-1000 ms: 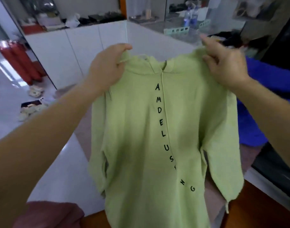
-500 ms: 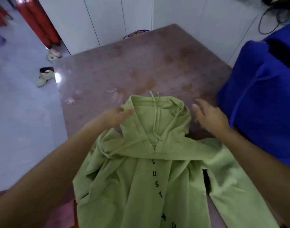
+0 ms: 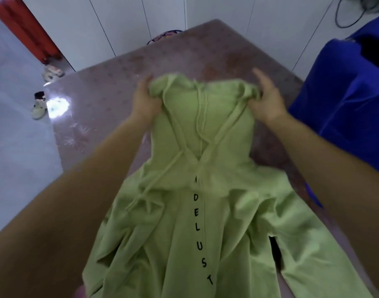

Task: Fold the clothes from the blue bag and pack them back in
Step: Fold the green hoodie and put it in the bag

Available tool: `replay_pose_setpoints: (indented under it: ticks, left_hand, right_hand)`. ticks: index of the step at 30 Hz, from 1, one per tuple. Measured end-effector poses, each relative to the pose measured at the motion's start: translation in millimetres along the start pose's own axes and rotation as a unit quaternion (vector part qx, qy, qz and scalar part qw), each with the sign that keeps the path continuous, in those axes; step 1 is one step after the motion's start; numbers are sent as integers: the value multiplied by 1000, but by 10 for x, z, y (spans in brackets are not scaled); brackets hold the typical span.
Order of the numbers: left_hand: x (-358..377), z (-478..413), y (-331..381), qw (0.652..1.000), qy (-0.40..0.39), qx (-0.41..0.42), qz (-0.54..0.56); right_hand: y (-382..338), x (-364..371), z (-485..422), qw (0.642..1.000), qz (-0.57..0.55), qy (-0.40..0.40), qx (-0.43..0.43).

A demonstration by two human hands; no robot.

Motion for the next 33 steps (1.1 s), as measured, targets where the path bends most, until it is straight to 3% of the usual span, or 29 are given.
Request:
replay_pose_setpoints:
  ticks: [2, 5, 9, 14, 20, 24, 26, 28, 33]
  left_hand:
    - [-64, -236, 390, 998, 6, 54, -14]
    - [83, -354, 568, 992, -55, 32, -110]
    - [299, -28, 199, 974, -127, -7, -186]
    - [280, 754, -516, 957, -203, -6, -209]
    - [-578, 1605, -1341, 940, -124, -166, -270]
    - [-923, 2083, -1668, 888, -174, -251, -344]
    - [-931, 2263, -1711, 865, -209, -253, -379]
    - [-1032, 2267, -1584, 870, -183, -215, -405]
    - [-1774, 1891, -1188, 931, 50, -121, -340]
  right_hand:
    - [-218, -215, -231, 999, -13, 26, -18]
    - [-296, -125, -349, 998, 49, -32, 4]
    - [4, 127, 48, 985, 149, -78, 22]
    - [567, 374, 904, 974, 185, -129, 25]
    - [1208, 8, 1817, 958, 241, -97, 119]
    - [1418, -265, 2293, 923, 323, -64, 198]
    - [1470, -307, 2455, 916, 330, -61, 220]
    - [1444, -325, 2544, 909, 361, -69, 196]
    - [1229, -734, 2467, 863, 470, -14, 185]
Point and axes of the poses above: each hand's wrist, its own z-axis away from the middle knuckle, its own x-axis out of the palm, y = z × x, the point moved 9 cm from there along -z, towards the middle knuckle, and after that the axes turned 7 degrees about -y, right-handed, at the moved point
